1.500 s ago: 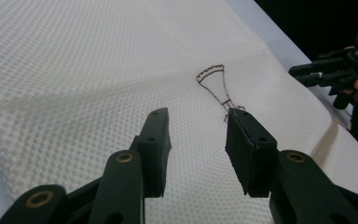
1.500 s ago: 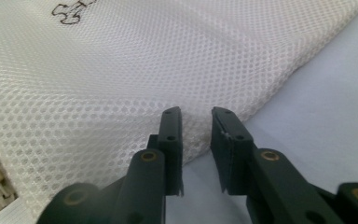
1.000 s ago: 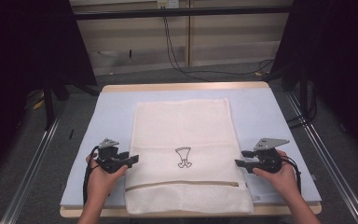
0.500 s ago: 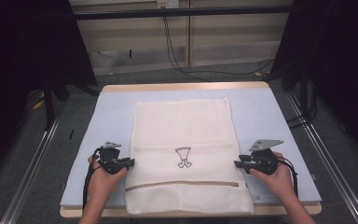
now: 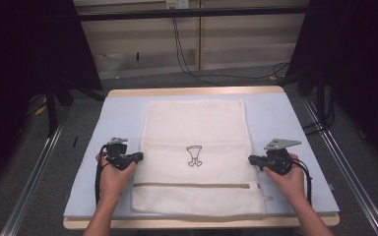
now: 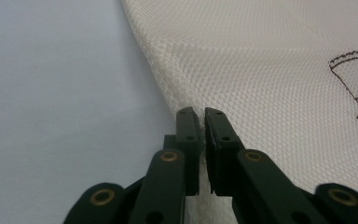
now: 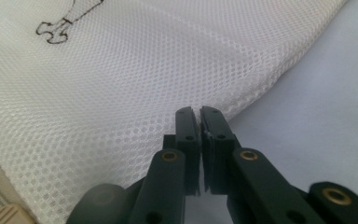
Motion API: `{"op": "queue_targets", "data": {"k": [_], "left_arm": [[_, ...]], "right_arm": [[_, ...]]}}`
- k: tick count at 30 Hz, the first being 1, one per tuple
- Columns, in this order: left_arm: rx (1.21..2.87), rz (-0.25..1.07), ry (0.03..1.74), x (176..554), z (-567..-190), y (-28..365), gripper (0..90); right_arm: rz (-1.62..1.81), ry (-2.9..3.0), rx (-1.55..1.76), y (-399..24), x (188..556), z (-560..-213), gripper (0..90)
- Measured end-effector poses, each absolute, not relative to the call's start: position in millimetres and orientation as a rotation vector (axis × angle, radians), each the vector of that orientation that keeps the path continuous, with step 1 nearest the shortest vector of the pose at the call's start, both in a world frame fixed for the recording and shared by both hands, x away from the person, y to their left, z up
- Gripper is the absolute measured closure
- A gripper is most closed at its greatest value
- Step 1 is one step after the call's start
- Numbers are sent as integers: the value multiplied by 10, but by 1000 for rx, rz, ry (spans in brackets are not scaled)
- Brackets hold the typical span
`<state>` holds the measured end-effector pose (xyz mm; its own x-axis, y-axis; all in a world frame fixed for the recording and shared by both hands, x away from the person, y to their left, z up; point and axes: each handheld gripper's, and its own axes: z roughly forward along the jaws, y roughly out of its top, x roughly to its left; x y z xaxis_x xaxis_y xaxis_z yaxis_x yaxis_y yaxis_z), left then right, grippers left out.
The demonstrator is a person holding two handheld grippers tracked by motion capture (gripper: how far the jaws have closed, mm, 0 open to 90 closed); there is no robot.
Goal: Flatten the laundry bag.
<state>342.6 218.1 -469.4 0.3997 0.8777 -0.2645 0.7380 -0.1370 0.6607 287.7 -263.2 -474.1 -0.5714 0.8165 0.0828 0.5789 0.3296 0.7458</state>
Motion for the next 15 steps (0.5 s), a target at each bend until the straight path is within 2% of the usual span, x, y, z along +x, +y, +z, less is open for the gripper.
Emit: {"op": "queue_targets", "data": {"k": [2, 3, 4, 9, 15], "left_arm": [[1926, 249, 1370, 3417, -4705, 2177, 792], [1921, 244, 1362, 3407, -4690, 2181, 728], [1926, 249, 1358, 3392, -4664, 2191, 706], [1941, 232, 1356, 3283, -4620, 2220, 645], [1978, 190, 1371, 3181, -4698, 2232, 631]], "right_arm": [[1083, 2290, 1264, -2625, 2896, -4763, 810], [1079, 2287, 1257, -2624, 2892, -4767, 761], [1067, 2268, 1255, -2623, 2875, -4759, 728], [1078, 2268, 1232, -2610, 2761, -4709, 571], [1037, 2316, 1247, -2622, 2663, -4743, 556]]}}
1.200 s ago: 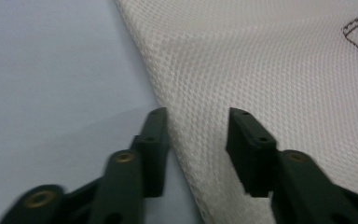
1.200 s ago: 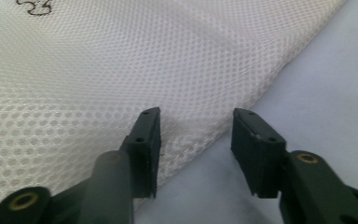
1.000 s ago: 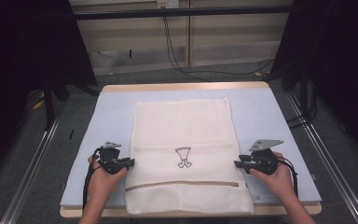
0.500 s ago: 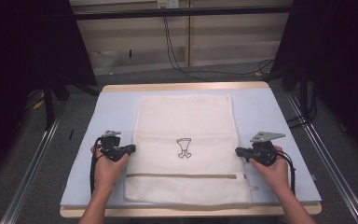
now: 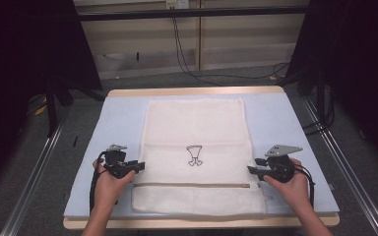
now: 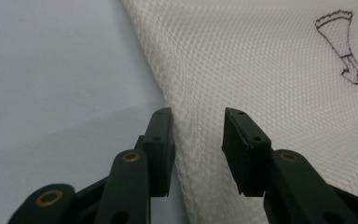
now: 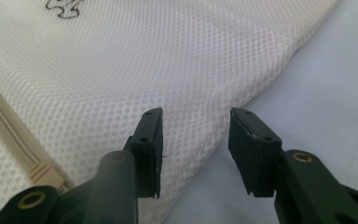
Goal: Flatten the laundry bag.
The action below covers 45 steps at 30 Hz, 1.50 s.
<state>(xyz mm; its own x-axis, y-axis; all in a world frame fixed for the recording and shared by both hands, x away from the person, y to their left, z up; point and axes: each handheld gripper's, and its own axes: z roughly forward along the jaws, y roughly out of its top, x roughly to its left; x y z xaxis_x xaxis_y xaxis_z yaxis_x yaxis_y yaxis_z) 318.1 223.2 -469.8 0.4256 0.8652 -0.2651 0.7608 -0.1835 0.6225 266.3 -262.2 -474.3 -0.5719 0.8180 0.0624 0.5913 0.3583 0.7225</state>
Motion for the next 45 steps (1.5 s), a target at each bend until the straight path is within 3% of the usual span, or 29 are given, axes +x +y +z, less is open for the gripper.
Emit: {"op": "queue_targets", "data": {"k": [3, 9, 14, 32, 42, 45], "left_arm": [[1992, 186, 1362, 3172, -4728, 2222, 666], [2048, 213, 1332, 3183, -4716, 2175, 824], [2044, 248, 1326, 3211, -4697, 2167, 864], [1977, 231, 1361, 3284, -4678, 2368, 850], [1911, 274, 1343, 3246, -4495, 2396, 691], [1874, 222, 1319, 3239, -4458, 2378, 659]], "right_arm": [[1006, 2343, 1249, -2636, 2645, -4754, 587], [1026, 2381, 1292, -2603, 2687, -4766, 834], [1063, 2361, 1295, -2620, 2745, -4762, 881], [1089, 2334, 1264, -2526, 2841, -4787, 873], [1104, 2287, 1240, -2557, 2806, -4752, 745], [1116, 2273, 1233, -2583, 2786, -4729, 710]]}}
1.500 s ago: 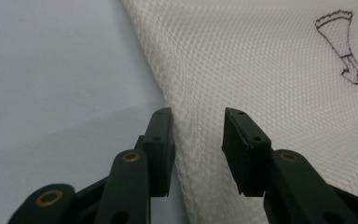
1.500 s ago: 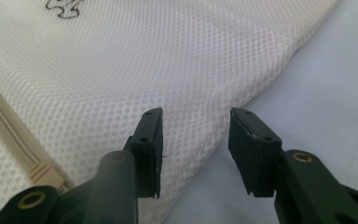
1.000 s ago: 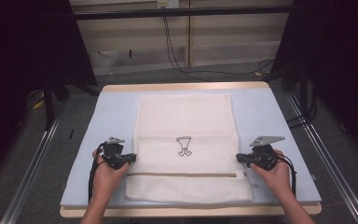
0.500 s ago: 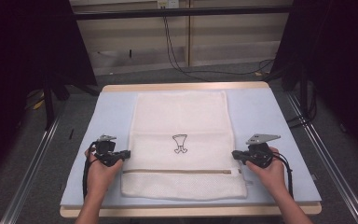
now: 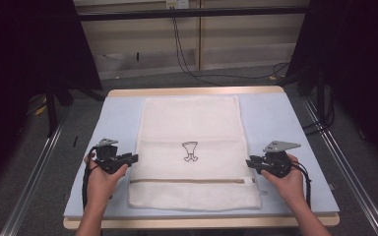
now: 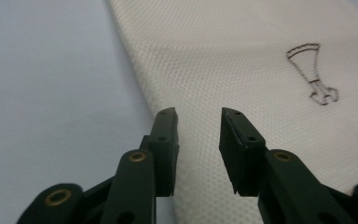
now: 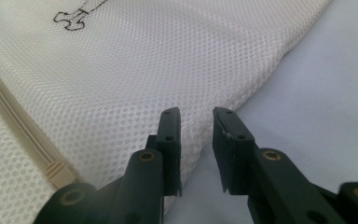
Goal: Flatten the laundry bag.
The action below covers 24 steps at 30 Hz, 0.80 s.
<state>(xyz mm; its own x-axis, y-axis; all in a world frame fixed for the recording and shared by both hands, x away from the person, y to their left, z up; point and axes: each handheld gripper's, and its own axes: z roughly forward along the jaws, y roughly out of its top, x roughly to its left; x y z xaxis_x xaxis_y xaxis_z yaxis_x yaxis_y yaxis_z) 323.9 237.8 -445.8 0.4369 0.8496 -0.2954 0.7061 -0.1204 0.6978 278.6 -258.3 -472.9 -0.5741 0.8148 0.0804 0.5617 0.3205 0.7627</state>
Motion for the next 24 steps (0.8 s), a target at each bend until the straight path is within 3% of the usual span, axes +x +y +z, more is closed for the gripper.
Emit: {"op": "queue_targets", "data": {"k": [3, 5, 10, 15, 20, 24], "left_arm": [[1854, 155, 1284, 3232, -4429, 2308, 639], [1848, 122, 1264, 3230, -4409, 2246, 622], [1864, 101, 1211, 3228, -4384, 2113, 569], [1898, 71, 1175, 3236, -4400, 2012, 579], [1902, 63, 1095, 3251, -4399, 1920, 553], [1908, 17, 1049, 3251, -4412, 1790, 531]], "right_arm": [[1137, 2248, 1230, -2586, 2742, -4713, 690], [1146, 2243, 1181, -2583, 2703, -4722, 747], [1135, 2262, 1116, -2546, 2624, -4735, 768], [1138, 2242, 1145, -2571, 2567, -4713, 812], [1148, 2217, 1201, -2597, 2490, -4695, 791], [1182, 2239, 1194, -2588, 2442, -4675, 895]]}}
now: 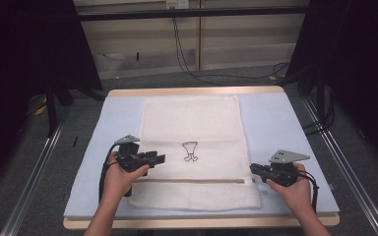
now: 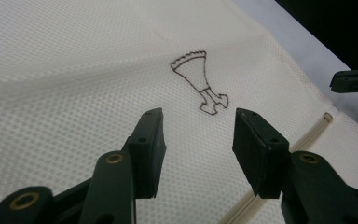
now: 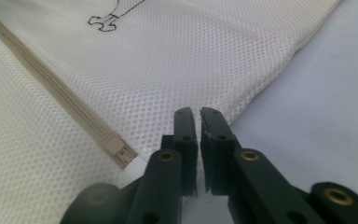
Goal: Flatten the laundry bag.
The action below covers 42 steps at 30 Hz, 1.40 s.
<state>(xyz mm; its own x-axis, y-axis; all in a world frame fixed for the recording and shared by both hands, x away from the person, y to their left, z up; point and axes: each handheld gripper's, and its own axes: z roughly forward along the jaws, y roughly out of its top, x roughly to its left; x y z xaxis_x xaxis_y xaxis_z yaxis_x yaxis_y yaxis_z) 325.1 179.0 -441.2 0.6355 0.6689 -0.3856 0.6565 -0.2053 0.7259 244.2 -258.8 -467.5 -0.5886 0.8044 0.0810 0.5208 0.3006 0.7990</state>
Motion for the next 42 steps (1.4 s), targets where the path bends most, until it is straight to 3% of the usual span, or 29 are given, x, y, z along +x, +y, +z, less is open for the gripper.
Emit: {"op": "queue_targets", "data": {"k": [16, 28, 36, 42], "left_arm": [[1971, -8, 945, 3132, -4394, 1243, 477], [1995, -89, 911, 3113, -4392, 861, 290], [1979, -257, 915, 3094, -4386, 571, 242], [1987, -362, 946, 3080, -4421, 385, 289]], "right_arm": [[1192, 2326, 1118, -2504, 2287, -4649, 900], [1141, 2360, 1100, -2429, 2330, -4690, 900], [1124, 2378, 1088, -2418, 2351, -4706, 900], [1121, 2380, 1111, -2432, 2357, -4715, 900]]}}
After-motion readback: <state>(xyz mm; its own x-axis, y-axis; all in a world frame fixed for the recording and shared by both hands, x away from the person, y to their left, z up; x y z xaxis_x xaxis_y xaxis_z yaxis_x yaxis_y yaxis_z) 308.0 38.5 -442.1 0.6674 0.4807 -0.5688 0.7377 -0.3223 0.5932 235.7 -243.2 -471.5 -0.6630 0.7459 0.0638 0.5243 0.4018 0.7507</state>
